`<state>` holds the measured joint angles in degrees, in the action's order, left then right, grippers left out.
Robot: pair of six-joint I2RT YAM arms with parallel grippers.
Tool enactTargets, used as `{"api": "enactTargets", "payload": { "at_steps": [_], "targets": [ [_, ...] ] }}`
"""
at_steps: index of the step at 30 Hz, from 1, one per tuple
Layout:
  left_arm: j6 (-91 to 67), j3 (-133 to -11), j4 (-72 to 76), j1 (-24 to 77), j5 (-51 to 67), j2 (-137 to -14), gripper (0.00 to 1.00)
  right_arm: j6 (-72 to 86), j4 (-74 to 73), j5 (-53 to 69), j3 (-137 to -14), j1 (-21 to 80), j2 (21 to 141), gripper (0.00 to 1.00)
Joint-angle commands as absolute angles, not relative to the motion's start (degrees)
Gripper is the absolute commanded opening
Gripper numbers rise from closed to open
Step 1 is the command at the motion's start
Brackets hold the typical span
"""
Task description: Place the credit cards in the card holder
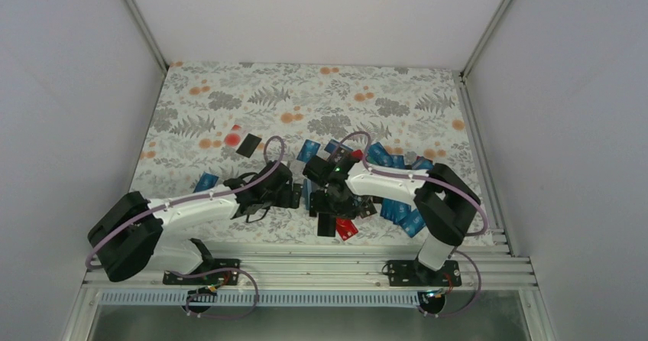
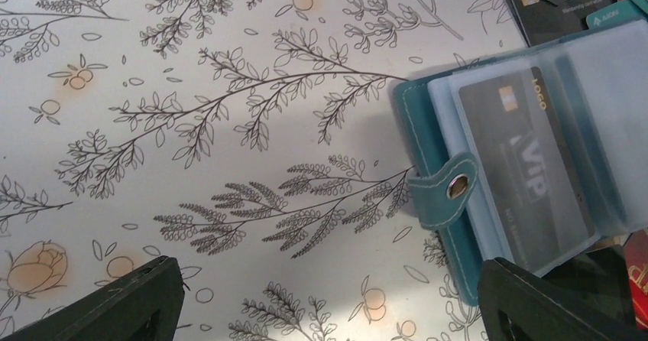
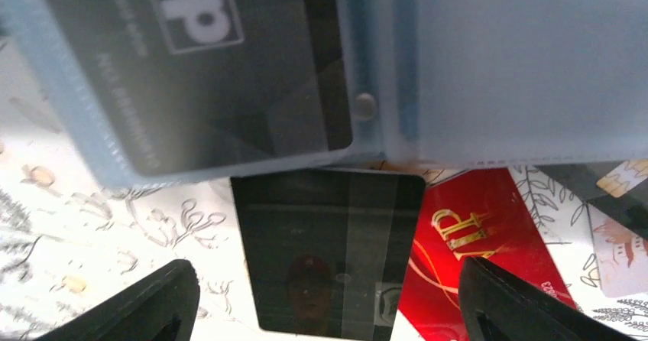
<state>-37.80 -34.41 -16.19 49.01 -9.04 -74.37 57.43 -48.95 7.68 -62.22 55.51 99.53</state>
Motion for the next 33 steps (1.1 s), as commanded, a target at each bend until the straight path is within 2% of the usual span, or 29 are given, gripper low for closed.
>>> {"api": "enactTargets", "payload": {
  "at_steps": [1,12,33],
  "targets": [
    [-36.3,-32.1,-15.3,48.9,-9.2,-72.3,0.96,60.4,-51.8,4.8,-65.3,56.1,102.7,0.86],
    [-35.7,-30.3,-15.2,48.4,-9.0,-70.3,0.96,60.6,-53.8,3.0,-67.5,56.1,107.7,0.85],
    [-36.7,-29.0,-15.6,48.1,-8.9,-69.9,0.95,58.8,-49.8,3.9,-66.2,56.1,112.4,0.63]
  ]
}}
